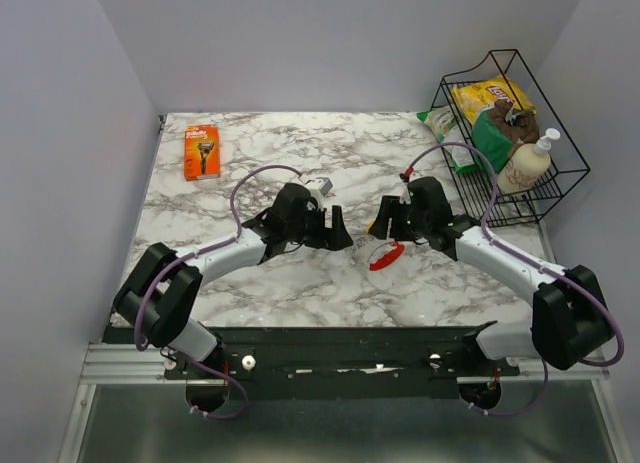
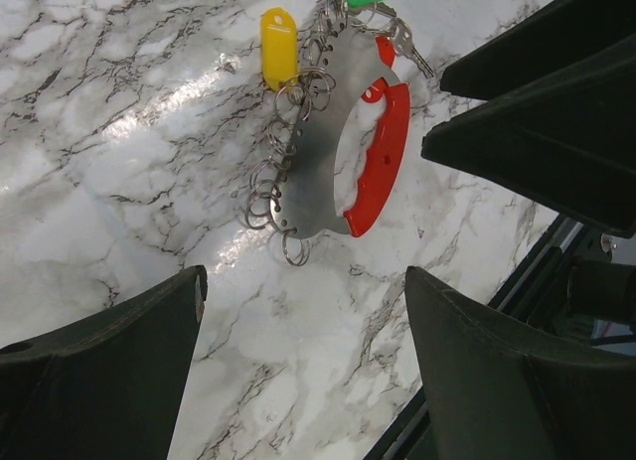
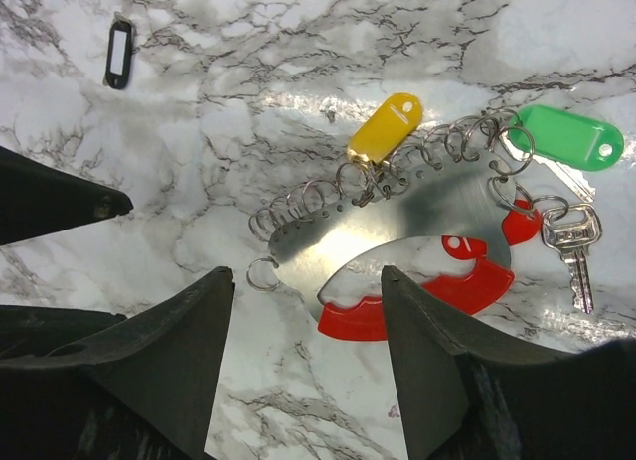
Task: Put the keys on the keyring
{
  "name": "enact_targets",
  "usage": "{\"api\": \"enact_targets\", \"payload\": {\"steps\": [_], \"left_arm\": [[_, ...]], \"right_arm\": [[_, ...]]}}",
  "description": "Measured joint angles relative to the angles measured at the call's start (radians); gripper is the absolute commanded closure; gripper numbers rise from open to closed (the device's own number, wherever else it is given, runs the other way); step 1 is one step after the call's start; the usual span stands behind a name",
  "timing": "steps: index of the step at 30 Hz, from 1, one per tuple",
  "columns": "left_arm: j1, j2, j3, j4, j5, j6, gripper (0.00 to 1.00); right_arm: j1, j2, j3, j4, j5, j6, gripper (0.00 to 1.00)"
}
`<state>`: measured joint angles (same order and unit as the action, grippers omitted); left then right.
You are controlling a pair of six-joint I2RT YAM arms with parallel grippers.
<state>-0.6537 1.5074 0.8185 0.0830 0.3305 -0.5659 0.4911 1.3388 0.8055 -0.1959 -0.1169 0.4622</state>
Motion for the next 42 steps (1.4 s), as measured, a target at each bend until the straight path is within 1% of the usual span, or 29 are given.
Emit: {"api": "enact_targets", "payload": {"steps": [7,9,13,14,18,25,27,29,31,32,42], "left_arm": [[0.000,0.030,0.026,-0.011,0.000,0.000,0.11],[0.000,0.039,0.026,-0.016,0.000,0.000,0.11],[0.000,0.047,0.026,-0.019,0.000,0.000,0.10],[0.000,0.047,0.026,-0.020,0.000,0.000,0.10],[0.000,0.047,0.026,-0.021,-0.001,0.000,0.10],[0.000,0.047,0.027,-0.049,-0.007,0.016,0.09],[0.000,0.047,0.029,-0.058,-0.009,0.022,0.09],[0.000,0.047,0.031,-0.065,-0.010,0.025,0.09],[0.000,0.047,0.035,-0.071,-0.013,0.029,0.09],[0.000,0.047,0.038,-0.072,-0.016,0.031,0.08],[0.000,0.047,0.038,-0.074,-0.031,0.043,0.08]], "right_arm": [[0.000,0.081,0.023,-0.006,0.033,-0.019,0.36],[0.000,0.096,0.034,-0.008,0.046,-0.026,0.42],[0.000,0.130,0.069,-0.009,0.068,-0.041,0.46],[0.000,0.138,0.078,-0.009,0.073,-0.045,0.50],[0.000,0.180,0.111,-0.009,0.081,-0.056,0.54],[0.000,0.246,0.142,-0.021,0.082,-0.066,0.58],[0.000,0.258,0.148,-0.024,0.082,-0.068,0.60],[0.001,0.271,0.157,-0.030,0.082,-0.070,0.65],[0.002,0.282,0.164,-0.034,0.082,-0.071,0.66],[0.002,0.285,0.168,-0.036,0.082,-0.071,0.67],[0.017,0.304,0.190,-0.043,0.082,-0.071,0.68]]}}
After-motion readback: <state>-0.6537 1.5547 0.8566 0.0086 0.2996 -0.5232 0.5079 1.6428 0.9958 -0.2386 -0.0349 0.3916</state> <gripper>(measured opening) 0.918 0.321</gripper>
